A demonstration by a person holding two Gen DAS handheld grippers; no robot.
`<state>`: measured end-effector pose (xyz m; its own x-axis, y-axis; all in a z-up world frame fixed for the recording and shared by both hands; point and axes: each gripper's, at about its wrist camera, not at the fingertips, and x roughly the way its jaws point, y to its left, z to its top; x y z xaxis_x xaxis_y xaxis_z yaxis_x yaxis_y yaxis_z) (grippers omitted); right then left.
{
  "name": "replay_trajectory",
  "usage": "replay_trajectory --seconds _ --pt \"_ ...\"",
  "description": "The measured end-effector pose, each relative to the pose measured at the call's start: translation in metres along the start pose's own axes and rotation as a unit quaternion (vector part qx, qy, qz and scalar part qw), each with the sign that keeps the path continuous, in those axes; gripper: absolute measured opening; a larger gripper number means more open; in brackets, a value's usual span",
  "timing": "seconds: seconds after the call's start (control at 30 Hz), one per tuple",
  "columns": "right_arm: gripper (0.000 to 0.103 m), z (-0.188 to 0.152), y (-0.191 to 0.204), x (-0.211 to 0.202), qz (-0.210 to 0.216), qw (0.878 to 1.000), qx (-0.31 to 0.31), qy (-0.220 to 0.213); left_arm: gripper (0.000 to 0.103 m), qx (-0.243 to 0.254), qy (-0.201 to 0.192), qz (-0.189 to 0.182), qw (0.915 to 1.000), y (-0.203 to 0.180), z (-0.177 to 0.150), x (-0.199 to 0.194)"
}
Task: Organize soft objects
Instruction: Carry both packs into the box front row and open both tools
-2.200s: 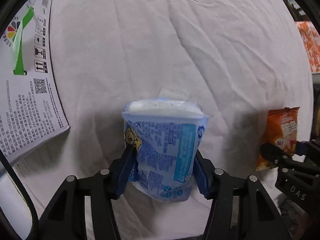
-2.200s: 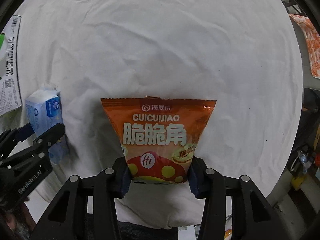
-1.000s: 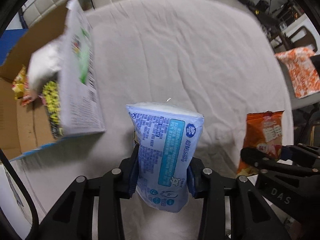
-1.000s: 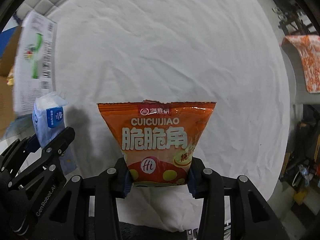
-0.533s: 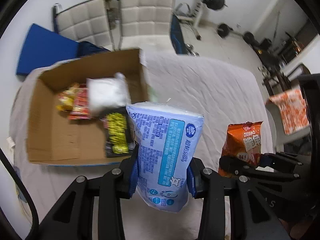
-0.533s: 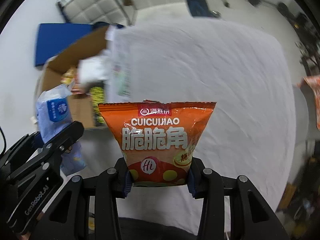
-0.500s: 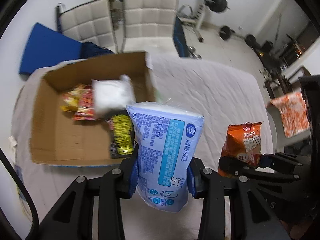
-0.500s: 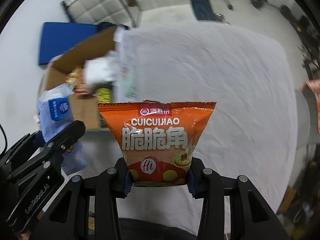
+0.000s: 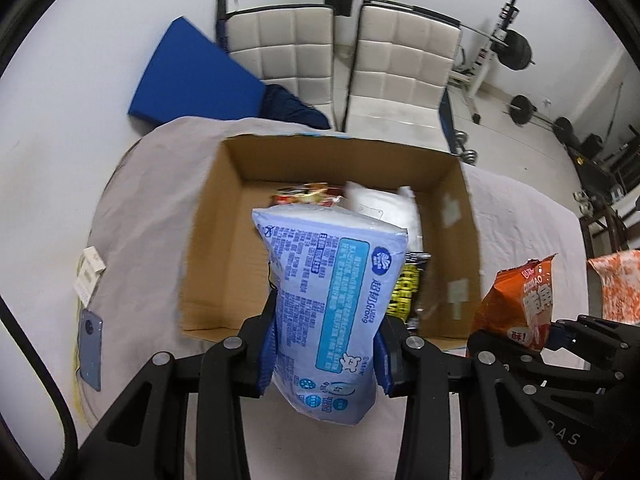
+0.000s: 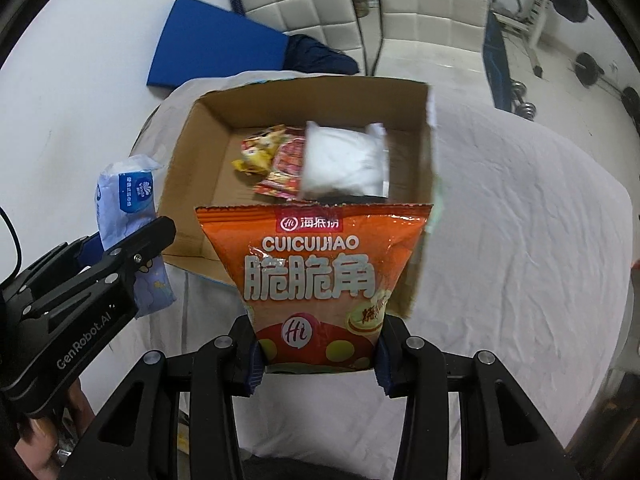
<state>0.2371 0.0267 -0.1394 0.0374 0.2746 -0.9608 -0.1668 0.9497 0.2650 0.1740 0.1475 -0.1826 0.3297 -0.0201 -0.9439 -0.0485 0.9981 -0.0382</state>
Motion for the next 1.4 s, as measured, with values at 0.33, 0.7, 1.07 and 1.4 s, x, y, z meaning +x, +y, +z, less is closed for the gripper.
replay_trajectory --seconds 0.33,0.7,1.07,1.4 --pt "0.045 0.02 0.032 0.058 0.0 1.0 -0.004 0.027 0.036 -0.016 0.027 0.006 0.9995 0.045 0.007 0.025" --pt "0.045 0.035 0.026 0.157 0.011 0.995 0.038 0.091 0.038 -0.024 0.146 -0.05 0.9877 0.066 0.022 0.126" --pt "0.046 0.046 0.026 0.2 0.005 0.992 0.048 0.112 0.043 -0.033 0.217 -0.052 0.9743 0.081 0.034 0.191" --pt "0.062 0.051 0.029 0.202 -0.003 0.993 0.042 0.107 0.062 -0.048 0.222 -0.049 0.9726 0.088 0.036 0.194"
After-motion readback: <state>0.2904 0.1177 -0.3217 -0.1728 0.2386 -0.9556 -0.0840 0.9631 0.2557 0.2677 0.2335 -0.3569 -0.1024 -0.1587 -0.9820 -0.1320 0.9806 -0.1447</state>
